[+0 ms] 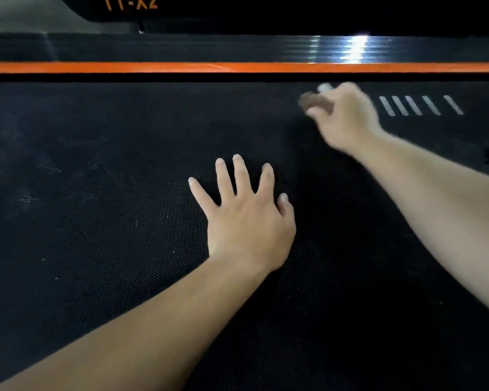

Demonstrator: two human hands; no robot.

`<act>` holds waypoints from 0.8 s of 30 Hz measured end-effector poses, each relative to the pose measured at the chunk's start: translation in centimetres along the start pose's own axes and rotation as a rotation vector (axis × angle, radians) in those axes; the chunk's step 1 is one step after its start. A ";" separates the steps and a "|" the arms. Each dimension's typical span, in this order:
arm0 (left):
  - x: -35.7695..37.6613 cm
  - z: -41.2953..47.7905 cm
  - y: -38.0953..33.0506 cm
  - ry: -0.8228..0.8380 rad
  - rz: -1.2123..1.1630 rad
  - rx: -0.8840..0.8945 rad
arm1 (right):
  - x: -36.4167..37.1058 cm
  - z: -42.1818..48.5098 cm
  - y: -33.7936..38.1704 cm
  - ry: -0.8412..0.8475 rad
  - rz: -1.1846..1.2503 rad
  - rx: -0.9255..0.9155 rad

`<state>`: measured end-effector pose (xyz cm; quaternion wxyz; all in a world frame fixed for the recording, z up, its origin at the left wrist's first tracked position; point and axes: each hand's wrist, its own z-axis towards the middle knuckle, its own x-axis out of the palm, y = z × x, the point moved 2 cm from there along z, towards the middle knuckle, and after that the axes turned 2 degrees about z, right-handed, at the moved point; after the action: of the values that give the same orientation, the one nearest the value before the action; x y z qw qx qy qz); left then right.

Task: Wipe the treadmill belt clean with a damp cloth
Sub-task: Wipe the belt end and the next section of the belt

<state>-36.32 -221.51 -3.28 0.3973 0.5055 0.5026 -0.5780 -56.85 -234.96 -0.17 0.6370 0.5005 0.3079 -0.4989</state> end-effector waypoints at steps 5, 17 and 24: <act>0.0 0.0 -0.1 -0.013 0.006 0.001 | 1.6 0.8 1.2 -0.024 0.030 0.028; -0.1 0.1 -0.1 -0.008 0.021 0.007 | 3.7 3.6 3.2 0.101 0.093 -0.112; 0.0 -0.1 -0.1 -0.031 0.008 0.016 | 0.6 6.0 -3.3 -0.044 -0.044 0.213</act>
<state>-36.42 -221.41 -3.30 0.4035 0.5017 0.4895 -0.5882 -60.46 -240.79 0.04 0.5757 0.5474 0.2502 -0.5536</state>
